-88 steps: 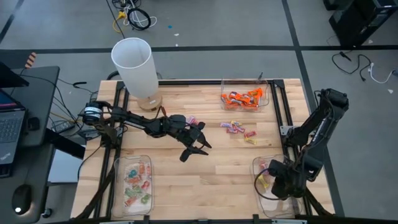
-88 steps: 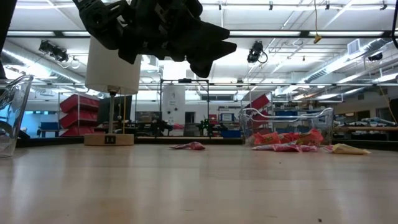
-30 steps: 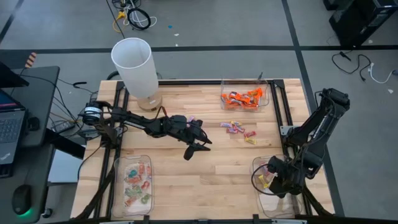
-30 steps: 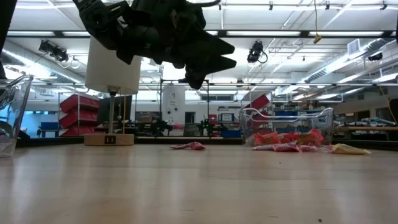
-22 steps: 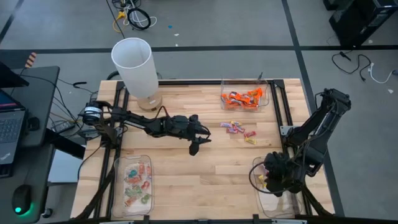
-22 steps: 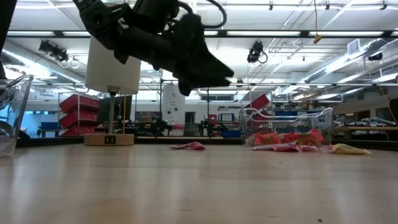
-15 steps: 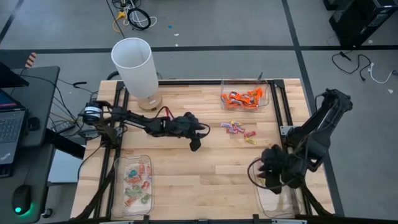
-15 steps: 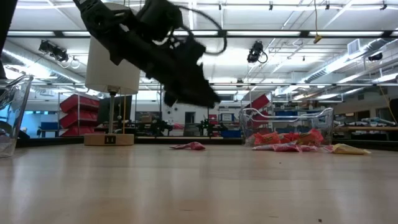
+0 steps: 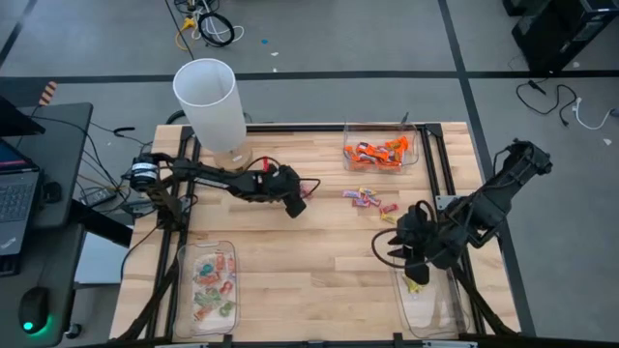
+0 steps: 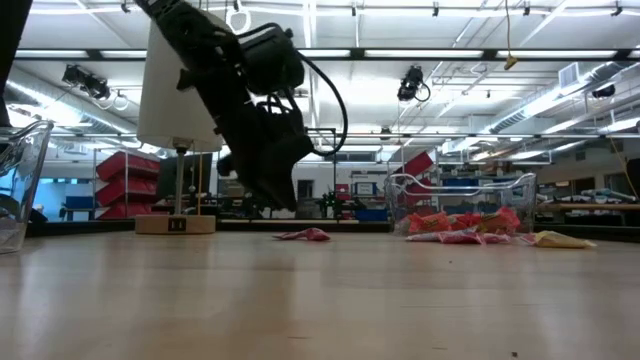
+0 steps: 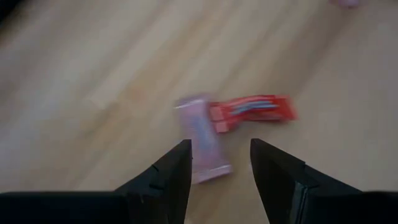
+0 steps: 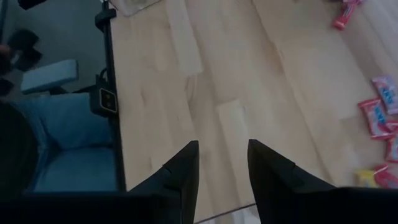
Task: Sort candy
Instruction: Put the pink candy into the bottom right transparent bin
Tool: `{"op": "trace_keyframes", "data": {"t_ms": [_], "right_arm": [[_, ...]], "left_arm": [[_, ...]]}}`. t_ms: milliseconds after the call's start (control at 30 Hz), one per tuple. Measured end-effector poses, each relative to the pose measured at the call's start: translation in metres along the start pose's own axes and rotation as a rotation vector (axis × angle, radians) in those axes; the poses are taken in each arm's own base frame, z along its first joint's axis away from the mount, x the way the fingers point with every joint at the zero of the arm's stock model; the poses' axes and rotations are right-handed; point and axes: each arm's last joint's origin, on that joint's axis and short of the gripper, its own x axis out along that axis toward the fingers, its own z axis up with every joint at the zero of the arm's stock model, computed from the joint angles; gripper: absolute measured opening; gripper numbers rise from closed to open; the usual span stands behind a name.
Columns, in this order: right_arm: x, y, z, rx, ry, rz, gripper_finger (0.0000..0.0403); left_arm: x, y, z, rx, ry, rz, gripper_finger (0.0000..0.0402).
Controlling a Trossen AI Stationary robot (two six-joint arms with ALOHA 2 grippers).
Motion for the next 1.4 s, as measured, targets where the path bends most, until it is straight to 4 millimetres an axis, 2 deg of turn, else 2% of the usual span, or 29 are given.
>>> {"op": "trace_keyframes", "data": {"t_ms": [100,300,600,767,1233,1400], "right_arm": [[0.001,-0.003,0.003,-0.024,-0.004,-0.011,0.0123],[0.002,-0.004,0.005,-0.049,-0.006,-0.017,0.0123],[0.002,-0.005,0.005,-0.052,-0.004,-0.019,0.0123],[0.002,-0.005,0.005,-0.052,-0.003,-0.02,0.0123],[0.002,-0.005,0.005,-0.05,-0.015,-0.034,0.0123],[0.002,-0.006,0.004,-0.054,-0.016,-0.05,0.0123]], "left_arm": [[-0.005,0.005,0.009,0.018,0.022,0.094,0.0167],[-0.005,0.011,0.016,0.005,0.039,0.119,0.0167],[0.026,0.012,0.003,-0.04,0.133,0.136,0.0167],[0.034,0.012,-0.001,-0.056,0.144,0.154,0.0168],[0.033,0.006,0.0,-0.027,0.137,0.121,0.0169],[0.029,-0.003,0.007,0.009,0.13,0.08,0.0172]]}}
